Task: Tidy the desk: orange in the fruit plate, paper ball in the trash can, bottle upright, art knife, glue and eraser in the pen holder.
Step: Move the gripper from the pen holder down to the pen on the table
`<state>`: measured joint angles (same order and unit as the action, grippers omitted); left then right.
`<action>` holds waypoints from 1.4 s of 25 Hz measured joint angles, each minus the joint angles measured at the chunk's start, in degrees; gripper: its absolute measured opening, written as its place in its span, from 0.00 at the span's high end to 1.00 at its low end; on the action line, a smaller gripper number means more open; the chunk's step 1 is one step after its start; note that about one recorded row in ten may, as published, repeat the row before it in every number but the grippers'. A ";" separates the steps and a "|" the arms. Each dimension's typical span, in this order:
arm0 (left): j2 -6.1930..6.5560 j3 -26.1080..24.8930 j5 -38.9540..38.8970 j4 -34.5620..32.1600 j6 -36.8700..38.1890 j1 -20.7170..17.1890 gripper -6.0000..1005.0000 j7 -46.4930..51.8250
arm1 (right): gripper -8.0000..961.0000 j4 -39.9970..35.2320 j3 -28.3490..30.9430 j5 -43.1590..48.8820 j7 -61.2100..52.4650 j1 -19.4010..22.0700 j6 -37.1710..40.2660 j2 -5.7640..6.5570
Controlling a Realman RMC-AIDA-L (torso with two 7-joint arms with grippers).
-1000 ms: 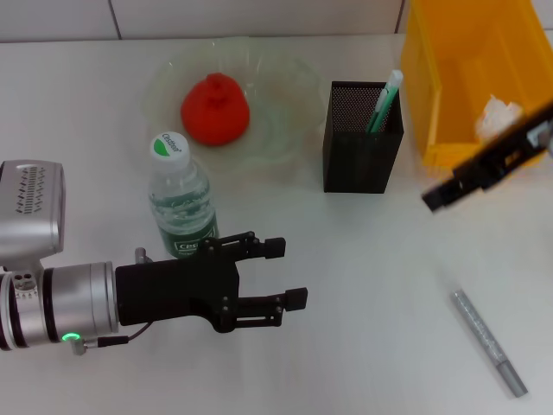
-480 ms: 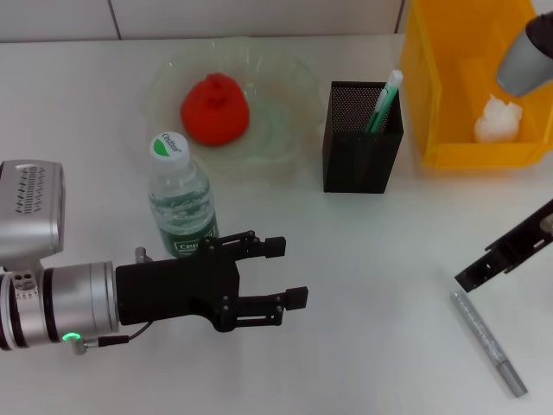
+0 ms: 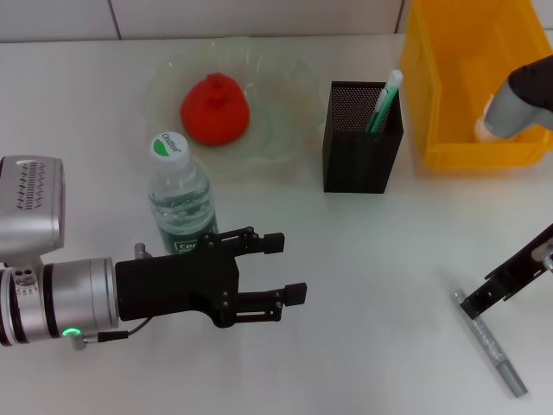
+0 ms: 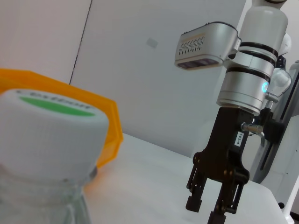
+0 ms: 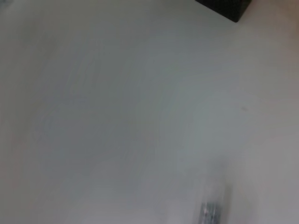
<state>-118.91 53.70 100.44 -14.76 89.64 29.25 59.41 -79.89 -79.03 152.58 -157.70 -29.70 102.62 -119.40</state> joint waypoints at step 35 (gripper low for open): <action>-0.01 0.00 0.01 0.10 0.17 -0.14 0.20 -0.12 | 0.66 3.90 -4.86 -0.09 -0.33 -0.45 -5.33 -0.14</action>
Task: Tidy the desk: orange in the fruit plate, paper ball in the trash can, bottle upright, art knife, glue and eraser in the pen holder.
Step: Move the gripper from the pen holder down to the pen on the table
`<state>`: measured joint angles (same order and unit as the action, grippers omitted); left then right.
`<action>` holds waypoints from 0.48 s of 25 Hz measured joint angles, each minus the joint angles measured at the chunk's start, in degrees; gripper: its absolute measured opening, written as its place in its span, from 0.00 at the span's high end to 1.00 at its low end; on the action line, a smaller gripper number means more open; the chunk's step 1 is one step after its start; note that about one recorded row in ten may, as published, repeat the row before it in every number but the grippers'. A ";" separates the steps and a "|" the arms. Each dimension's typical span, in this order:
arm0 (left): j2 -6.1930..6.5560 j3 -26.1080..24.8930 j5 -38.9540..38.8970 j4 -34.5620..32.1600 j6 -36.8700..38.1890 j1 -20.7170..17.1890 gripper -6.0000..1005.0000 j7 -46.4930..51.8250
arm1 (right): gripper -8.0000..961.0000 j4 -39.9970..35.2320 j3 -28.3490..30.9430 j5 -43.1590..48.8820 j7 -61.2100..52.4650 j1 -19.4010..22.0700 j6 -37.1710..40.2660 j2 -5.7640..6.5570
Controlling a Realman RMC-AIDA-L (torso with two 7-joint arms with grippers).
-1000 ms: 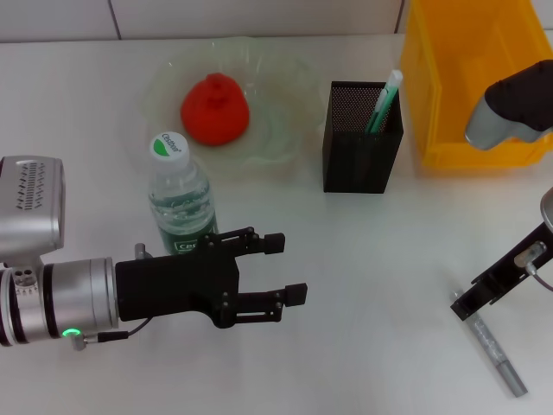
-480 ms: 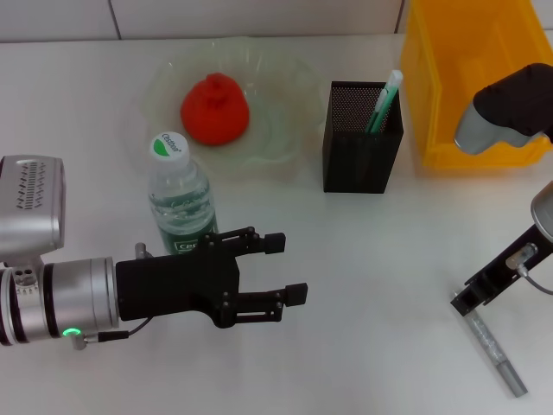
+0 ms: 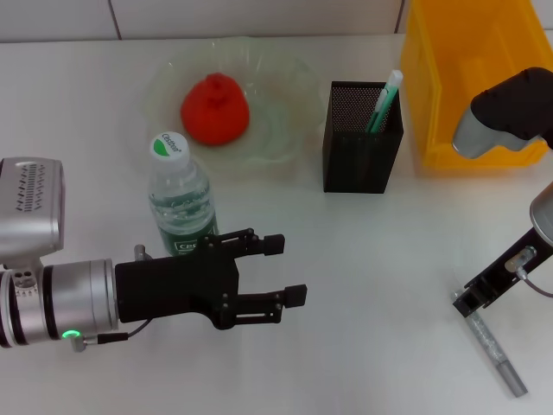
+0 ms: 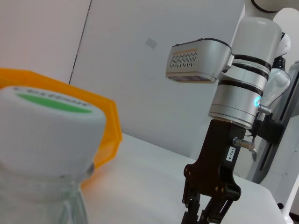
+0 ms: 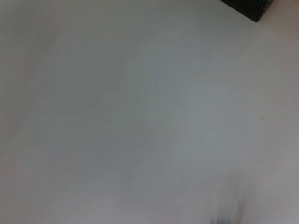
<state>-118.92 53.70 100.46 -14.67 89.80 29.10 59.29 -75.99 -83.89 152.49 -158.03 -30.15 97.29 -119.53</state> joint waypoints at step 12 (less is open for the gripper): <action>0.00 0.00 0.00 0.15 -0.21 0.08 0.20 -0.06 | 0.71 0.31 -0.05 0.00 0.18 -0.02 -0.20 0.00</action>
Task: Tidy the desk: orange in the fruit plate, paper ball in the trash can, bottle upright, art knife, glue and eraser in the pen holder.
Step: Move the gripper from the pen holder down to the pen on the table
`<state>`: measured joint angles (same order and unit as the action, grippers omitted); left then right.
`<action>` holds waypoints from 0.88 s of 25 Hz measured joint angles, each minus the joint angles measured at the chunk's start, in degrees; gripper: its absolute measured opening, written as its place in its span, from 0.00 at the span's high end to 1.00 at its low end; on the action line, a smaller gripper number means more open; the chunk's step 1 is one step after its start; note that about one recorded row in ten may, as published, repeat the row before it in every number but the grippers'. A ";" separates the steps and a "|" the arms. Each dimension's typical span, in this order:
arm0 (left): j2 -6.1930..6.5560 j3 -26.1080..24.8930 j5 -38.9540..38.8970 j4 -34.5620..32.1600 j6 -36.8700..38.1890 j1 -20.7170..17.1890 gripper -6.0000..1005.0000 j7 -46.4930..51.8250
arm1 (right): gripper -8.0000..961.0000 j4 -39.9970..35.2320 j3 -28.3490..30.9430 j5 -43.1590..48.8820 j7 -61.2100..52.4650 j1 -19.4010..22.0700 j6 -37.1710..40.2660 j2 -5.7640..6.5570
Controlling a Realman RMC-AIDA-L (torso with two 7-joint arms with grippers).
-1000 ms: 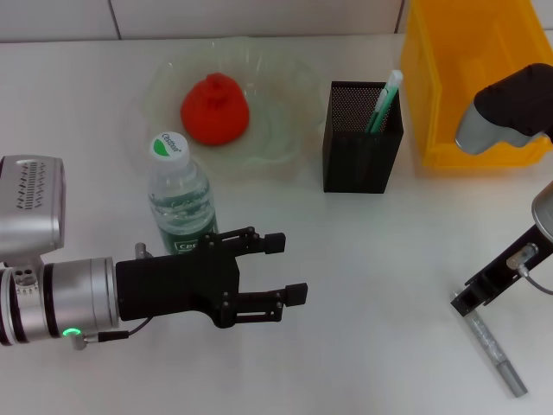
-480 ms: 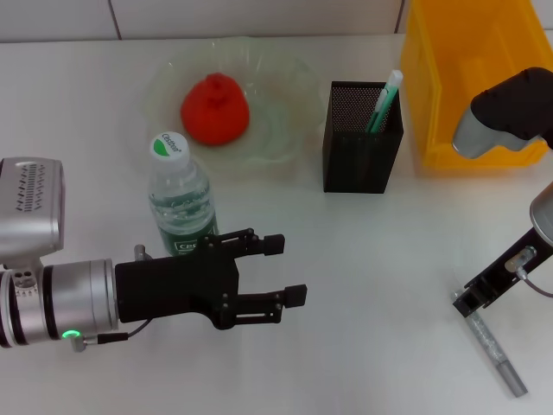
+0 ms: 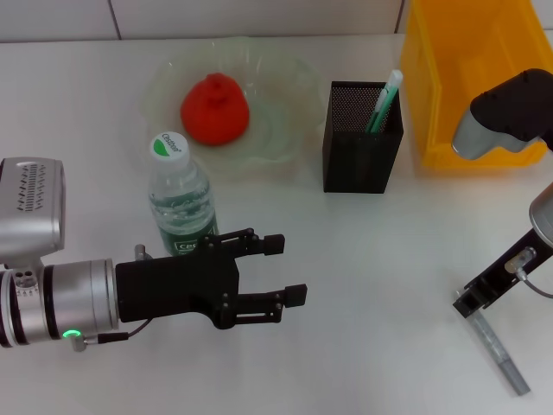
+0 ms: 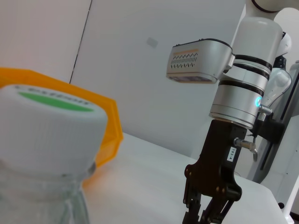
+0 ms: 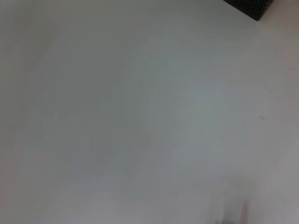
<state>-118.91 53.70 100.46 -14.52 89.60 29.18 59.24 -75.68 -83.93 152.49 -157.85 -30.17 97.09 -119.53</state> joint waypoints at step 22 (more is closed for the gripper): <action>0.00 0.00 -0.03 -0.16 0.02 -0.15 0.20 0.00 | 0.95 -0.14 0.41 -0.27 0.93 -0.06 -0.50 0.17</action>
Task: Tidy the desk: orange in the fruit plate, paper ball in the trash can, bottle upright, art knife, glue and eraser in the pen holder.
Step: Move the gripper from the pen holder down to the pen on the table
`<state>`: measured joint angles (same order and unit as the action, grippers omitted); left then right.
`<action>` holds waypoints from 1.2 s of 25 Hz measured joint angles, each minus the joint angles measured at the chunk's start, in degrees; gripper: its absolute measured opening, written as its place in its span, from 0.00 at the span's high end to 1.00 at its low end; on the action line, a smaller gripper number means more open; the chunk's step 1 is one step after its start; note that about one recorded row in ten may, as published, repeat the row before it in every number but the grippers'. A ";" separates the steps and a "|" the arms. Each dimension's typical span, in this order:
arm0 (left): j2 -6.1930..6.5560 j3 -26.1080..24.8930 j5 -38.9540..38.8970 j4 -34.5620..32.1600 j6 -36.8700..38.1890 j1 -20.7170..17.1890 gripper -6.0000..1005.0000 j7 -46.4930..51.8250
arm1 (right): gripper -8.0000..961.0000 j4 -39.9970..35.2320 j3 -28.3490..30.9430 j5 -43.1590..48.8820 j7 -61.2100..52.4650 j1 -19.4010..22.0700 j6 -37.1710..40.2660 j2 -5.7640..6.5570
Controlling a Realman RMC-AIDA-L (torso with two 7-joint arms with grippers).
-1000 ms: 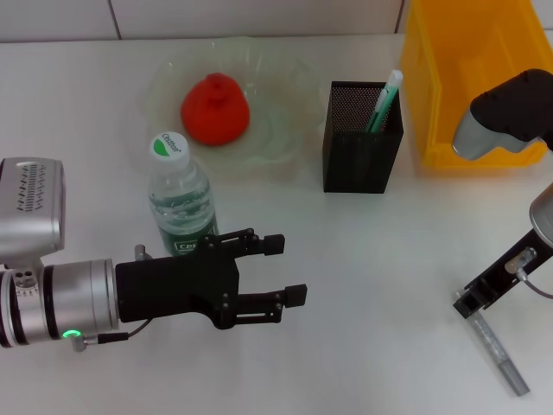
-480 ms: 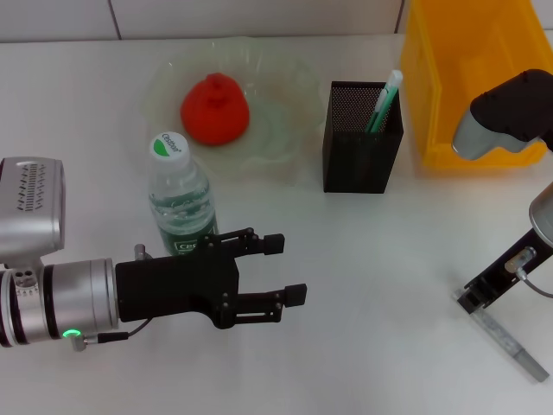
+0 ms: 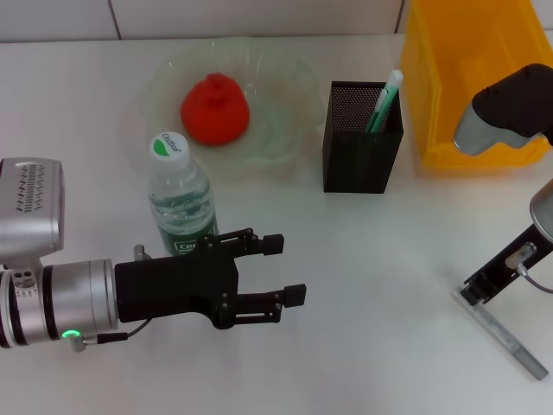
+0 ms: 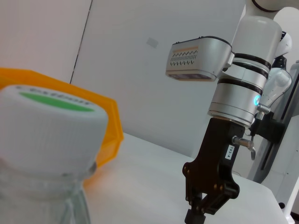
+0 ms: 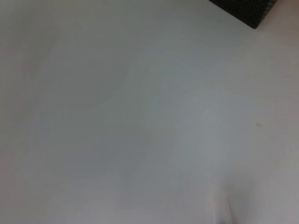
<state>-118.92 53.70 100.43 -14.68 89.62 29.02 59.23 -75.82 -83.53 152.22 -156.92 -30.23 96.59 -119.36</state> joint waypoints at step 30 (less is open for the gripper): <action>-0.04 0.03 -0.32 0.19 -0.06 0.25 0.20 0.00 | 0.65 -0.88 1.96 1.93 3.47 0.52 3.26 0.07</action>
<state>-118.95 53.73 100.11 -14.50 89.56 29.27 59.24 -76.70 -81.57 154.15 -153.45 -29.71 99.85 -119.29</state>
